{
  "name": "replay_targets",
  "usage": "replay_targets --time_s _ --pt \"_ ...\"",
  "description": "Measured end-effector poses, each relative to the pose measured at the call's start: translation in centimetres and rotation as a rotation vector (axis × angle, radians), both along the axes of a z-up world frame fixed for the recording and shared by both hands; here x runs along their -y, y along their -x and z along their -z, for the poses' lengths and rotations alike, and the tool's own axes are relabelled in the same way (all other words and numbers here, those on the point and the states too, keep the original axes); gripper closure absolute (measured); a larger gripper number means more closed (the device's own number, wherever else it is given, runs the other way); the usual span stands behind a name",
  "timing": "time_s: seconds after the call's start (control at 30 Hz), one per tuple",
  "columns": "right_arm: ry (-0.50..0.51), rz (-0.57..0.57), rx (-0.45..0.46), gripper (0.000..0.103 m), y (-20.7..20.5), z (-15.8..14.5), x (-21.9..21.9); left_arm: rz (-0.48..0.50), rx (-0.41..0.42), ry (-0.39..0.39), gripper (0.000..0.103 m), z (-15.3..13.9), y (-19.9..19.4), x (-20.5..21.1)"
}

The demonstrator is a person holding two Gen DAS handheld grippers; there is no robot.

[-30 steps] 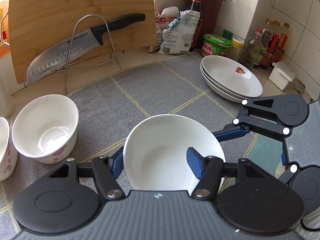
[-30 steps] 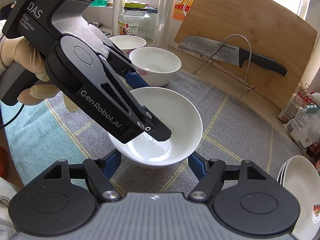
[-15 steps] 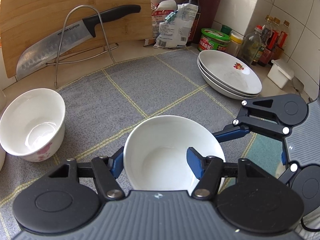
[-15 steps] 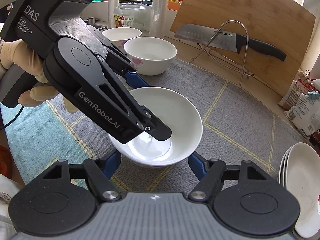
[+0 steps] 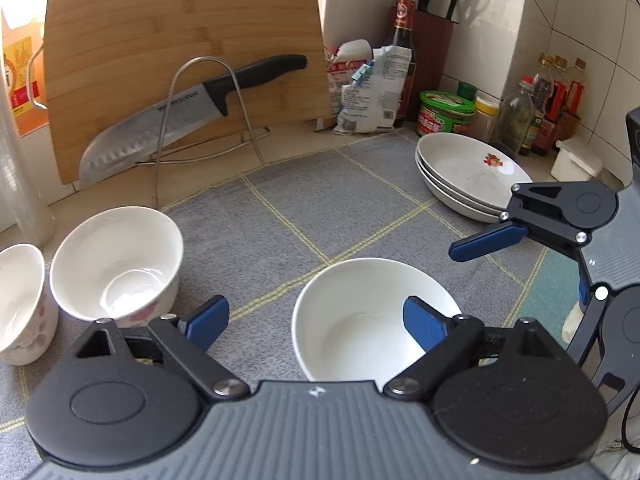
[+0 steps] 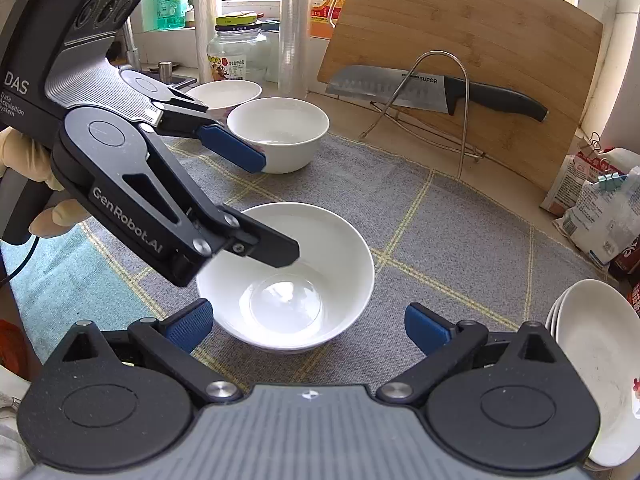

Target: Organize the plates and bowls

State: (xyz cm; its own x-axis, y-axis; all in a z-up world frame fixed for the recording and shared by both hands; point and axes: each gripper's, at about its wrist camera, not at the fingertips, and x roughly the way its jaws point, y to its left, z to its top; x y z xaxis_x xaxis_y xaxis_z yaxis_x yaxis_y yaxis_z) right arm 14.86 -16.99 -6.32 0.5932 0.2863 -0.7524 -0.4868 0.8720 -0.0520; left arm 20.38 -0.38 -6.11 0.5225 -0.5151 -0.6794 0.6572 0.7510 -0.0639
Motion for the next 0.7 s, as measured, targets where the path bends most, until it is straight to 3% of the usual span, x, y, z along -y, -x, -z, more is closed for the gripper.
replay_targets --time_s 0.33,0.7 --pt "-0.013 0.012 -0.009 0.000 -1.0 -1.1 0.2 -0.218 0.103 -0.016 0.003 -0.4 0.6 -4.7" --pt "0.043 -0.036 0.039 0.000 -2.4 -2.4 -1.6 -0.336 0.162 -0.056 0.002 0.5 0.6 -6.8"
